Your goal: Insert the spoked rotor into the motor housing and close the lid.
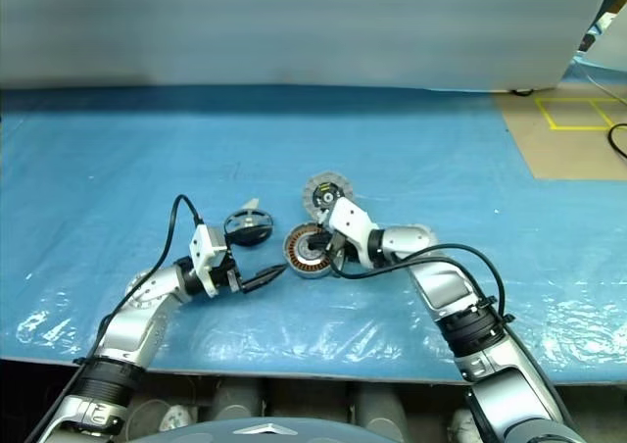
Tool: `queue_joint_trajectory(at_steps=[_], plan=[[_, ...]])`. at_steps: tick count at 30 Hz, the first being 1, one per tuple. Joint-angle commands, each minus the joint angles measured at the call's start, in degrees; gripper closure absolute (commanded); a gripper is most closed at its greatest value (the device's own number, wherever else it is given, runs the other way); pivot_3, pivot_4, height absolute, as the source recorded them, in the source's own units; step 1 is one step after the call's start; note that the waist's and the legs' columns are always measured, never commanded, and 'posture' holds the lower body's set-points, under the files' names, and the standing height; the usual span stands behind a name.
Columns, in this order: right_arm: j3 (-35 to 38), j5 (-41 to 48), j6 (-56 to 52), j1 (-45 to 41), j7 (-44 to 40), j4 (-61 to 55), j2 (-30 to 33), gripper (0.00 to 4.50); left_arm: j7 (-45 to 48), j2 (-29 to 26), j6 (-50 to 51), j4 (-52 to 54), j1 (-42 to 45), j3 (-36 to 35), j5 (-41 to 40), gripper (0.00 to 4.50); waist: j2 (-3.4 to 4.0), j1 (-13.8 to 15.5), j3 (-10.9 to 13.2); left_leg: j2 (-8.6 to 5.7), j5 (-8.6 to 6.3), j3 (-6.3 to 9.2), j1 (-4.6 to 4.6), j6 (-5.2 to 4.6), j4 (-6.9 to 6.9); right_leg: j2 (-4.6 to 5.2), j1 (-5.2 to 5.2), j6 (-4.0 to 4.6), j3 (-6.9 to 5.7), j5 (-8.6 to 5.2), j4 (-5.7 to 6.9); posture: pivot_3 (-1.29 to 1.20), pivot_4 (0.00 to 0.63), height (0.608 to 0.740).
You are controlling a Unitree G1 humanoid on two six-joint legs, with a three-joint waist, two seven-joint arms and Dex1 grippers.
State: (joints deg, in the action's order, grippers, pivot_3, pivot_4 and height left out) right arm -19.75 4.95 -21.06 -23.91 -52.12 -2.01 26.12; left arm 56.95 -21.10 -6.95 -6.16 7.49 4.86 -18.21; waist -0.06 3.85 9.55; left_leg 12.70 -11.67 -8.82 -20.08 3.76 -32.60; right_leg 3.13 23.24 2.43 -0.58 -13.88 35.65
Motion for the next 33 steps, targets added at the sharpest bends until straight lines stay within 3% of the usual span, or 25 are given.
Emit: queue_joint_trajectory(at_steps=[1, 6, 15, 23, 28, 33], plan=[[-2.3, -3.7, 1.5, 0.6, 0.3, 1.2, 1.5, 4.46, 0.0, -0.1, -0.3, 1.7, 0.1, -0.1, -0.4, 0.00, -0.01, 0.0, 0.0, 0.00, 0.00, 0.00, 0.01, 0.00, 0.00, 0.00, -0.01, 0.00, 0.00, 0.00, 0.00, 0.00, 0.150, 0.740], [-1.0, 0.5, -1.0, 1.4, -1.6, -1.7, -0.1, 4.46, 0.0, -0.1, -0.4, 1.5, 0.1, 0.0, -0.3, 0.00, -0.01, 0.0, 0.0, 0.00, 0.00, 0.00, 0.08, 0.00, -0.01, 0.00, -0.08, 0.00, 0.01, 0.00, 0.00, 0.00, 0.150, 0.740], [-3.1, -3.1, 1.0, 1.3, -1.7, -0.1, 1.8, 4.46, 0.2, -0.2, -0.4, 1.3, 0.3, -0.1, -0.3, 0.00, -0.01, 0.0, 0.0, -0.01, 0.00, 0.00, 0.07, 0.00, 0.04, 0.00, -0.07, 0.00, 0.00, 0.00, -0.02, 0.00, 0.150, 0.740], [1.8, 3.9, 2.2, 1.6, -4.1, -2.7, 0.3, 4.46, -0.3, -0.4, 0.7, 3.1, 0.5, -1.4, -1.9, 0.00, -0.01, 0.0, 0.0, 0.00, 0.00, 0.00, 0.02, 0.00, 0.04, 0.00, -0.03, 0.01, 0.00, 0.00, -0.03, 0.00, 0.150, 0.740], [2.3, 4.2, 2.7, 0.5, -4.8, -2.3, 0.8, 4.46, -0.1, -2.9, 3.0, 4.3, 1.9, -3.3, -3.3, 0.00, -0.01, -0.1, 0.0, 0.02, 0.00, 0.00, 0.03, 0.00, 0.03, -0.01, -0.02, 0.01, 0.00, -0.01, -0.01, 0.00, 0.150, 0.740], [2.4, 4.1, 2.6, -0.2, -5.8, -2.7, 1.6, 4.46, 2.5, -9.2, 12.8, 4.8, 8.4, -5.1, -6.6, 0.00, -0.01, 0.0, 0.0, 0.01, 0.00, 0.00, 0.03, 0.00, -0.02, -0.01, -0.01, 0.01, 0.00, -0.01, 0.03, 0.00, 0.150, 0.740]])
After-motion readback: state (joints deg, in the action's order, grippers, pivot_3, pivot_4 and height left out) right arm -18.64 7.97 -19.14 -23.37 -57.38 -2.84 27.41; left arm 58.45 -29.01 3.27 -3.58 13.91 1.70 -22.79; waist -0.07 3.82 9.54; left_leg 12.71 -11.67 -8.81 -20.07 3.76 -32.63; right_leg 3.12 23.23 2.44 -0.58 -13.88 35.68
